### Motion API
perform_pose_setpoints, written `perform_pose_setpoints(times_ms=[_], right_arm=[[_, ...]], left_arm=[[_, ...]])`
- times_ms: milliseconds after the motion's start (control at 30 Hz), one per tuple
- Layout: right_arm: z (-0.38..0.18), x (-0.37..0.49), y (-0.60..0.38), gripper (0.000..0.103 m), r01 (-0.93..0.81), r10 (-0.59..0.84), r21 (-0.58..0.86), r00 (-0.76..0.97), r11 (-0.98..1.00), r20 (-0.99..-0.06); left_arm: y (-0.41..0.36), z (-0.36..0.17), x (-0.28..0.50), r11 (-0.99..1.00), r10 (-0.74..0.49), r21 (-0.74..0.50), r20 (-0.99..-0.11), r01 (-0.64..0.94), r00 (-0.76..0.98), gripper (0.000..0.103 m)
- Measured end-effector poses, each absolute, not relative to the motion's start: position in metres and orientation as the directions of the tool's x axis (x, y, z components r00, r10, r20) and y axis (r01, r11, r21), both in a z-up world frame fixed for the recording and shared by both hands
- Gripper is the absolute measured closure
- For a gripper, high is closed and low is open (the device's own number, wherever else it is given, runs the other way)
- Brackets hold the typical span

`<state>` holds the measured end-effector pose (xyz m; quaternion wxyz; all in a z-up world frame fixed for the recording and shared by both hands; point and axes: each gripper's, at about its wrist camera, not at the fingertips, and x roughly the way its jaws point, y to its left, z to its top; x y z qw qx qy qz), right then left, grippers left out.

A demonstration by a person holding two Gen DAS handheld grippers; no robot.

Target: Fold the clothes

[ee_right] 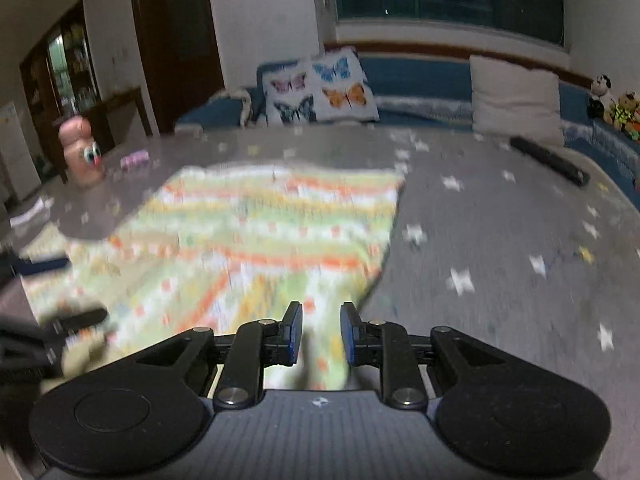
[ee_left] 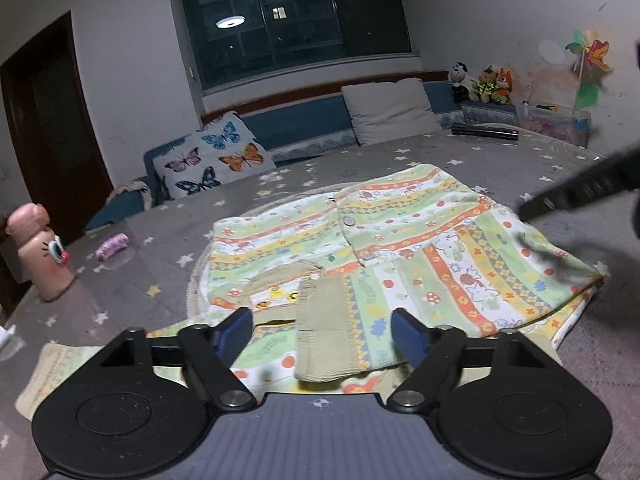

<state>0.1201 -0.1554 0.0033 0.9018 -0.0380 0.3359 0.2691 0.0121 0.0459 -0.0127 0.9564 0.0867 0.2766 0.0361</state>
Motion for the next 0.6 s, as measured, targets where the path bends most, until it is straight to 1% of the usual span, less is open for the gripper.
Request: perform_pose_setpoints(times_ms=[67,100,167,233,267,400,433,533,600], right_arm=[[0.004,0.130,-0.146,0.082,-0.525,0.476,0.116,0.628,0.843,-0.616],[0.003,0.135,-0.142,0.082,-0.530,0.479,0.114,0.625,0.840,-0.617],[-0.007,0.144,-0.137,0.082,-0.525,0.462,0.102,0.621,0.845,-0.633],[-0.018,0.152,-0.137,0.083,-0.507,0.441,0.104,0.609,0.856,-0.659],[-0.020,0.154,-0.139,0.083,-0.506,0.442,0.109,0.606,0.856,-0.662],[-0.014,0.146,-0.139,0.082,-0.512,0.435,0.083,0.621,0.855,-0.652],[-0.012,0.143,-0.137,0.080,-0.519,0.434,0.069,0.627,0.852,-0.647],[-0.008,0.135,-0.130,0.068,-0.548,0.443,0.044,0.625,0.835,-0.643],[-0.011,0.134,-0.126,0.068,-0.554,0.435,0.026,0.622,0.832,-0.651]], left_arm=[[0.045,-0.014,0.015,0.984,0.103,0.175,-0.532,-0.010,0.841,0.045],[0.045,-0.015,0.016,0.985,0.096,0.170,-0.537,-0.005,0.838,0.047],[0.046,-0.017,0.019,0.987,0.087,0.159,-0.548,0.002,0.832,0.056],[0.047,-0.020,0.019,0.988,0.081,0.156,-0.558,0.009,0.826,0.061],[0.048,-0.022,0.019,0.988,0.079,0.155,-0.562,0.011,0.823,0.063],[0.052,-0.026,0.019,0.989,0.073,0.149,-0.570,0.015,0.819,0.063],[0.052,-0.026,0.019,0.989,0.071,0.149,-0.569,0.017,0.819,0.063],[0.053,-0.028,0.019,0.989,0.067,0.144,-0.567,0.019,0.821,0.063],[0.054,-0.028,0.018,0.990,0.065,0.139,-0.566,0.017,0.821,0.063]])
